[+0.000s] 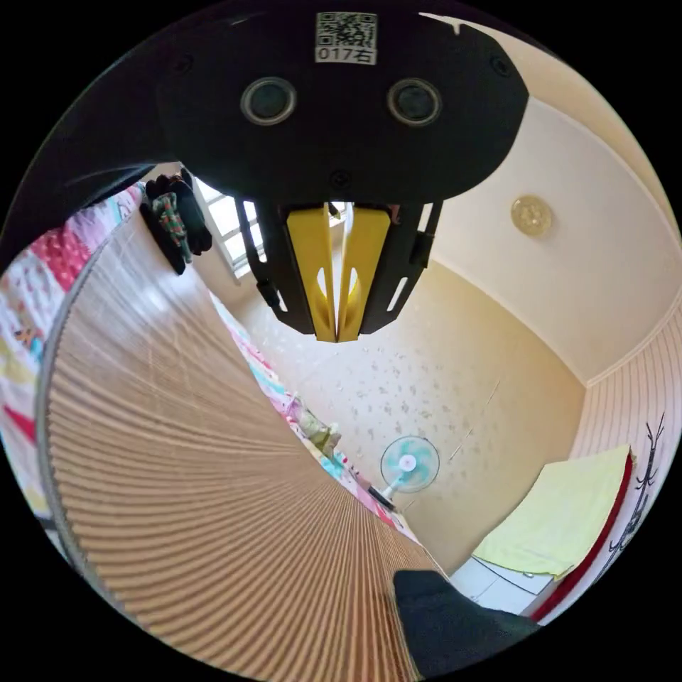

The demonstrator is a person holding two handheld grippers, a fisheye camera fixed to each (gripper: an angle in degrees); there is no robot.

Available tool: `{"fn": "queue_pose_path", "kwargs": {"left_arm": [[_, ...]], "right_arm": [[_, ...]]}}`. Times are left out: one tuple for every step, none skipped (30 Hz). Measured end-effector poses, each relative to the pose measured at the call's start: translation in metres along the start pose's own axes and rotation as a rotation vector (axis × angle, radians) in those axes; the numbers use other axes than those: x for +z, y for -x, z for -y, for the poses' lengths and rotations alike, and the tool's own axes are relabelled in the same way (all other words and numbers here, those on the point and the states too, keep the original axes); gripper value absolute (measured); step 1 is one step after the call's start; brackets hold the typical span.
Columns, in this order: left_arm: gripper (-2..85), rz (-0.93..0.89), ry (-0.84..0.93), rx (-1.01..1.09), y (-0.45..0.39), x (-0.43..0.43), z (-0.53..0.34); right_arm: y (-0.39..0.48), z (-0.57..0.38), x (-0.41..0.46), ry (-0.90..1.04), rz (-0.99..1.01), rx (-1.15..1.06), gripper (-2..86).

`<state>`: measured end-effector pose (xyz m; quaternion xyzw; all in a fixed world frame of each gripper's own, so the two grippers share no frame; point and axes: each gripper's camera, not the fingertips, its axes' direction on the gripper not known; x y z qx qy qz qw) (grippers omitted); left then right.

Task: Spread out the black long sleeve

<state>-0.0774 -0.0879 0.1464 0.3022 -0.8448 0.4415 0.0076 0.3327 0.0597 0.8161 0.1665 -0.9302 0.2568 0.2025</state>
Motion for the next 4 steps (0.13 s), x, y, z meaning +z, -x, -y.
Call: {"fn": "queue_pose_path", "kwargs": {"left_arm": [[-1.0,-0.008,-0.022,0.024,-0.022,-0.015,-0.001],[-0.9,-0.007,-0.049,0.046,-0.045,-0.032,-0.003],[-0.9,-0.006,-0.067,0.056,-0.055,-0.043,-0.005],[-0.8,-0.006,-0.120,0.074,-0.077,-0.067,-0.010]], "right_arm": [[-0.011,-0.006,0.033,0.060,-0.019,0.029,0.4],[-0.024,-0.016,0.064,0.118,-0.058,0.066,0.4],[-0.032,-0.022,0.079,0.146,-0.077,0.087,0.4],[-0.051,-0.035,0.106,0.201,-0.100,0.134,0.4]]}}
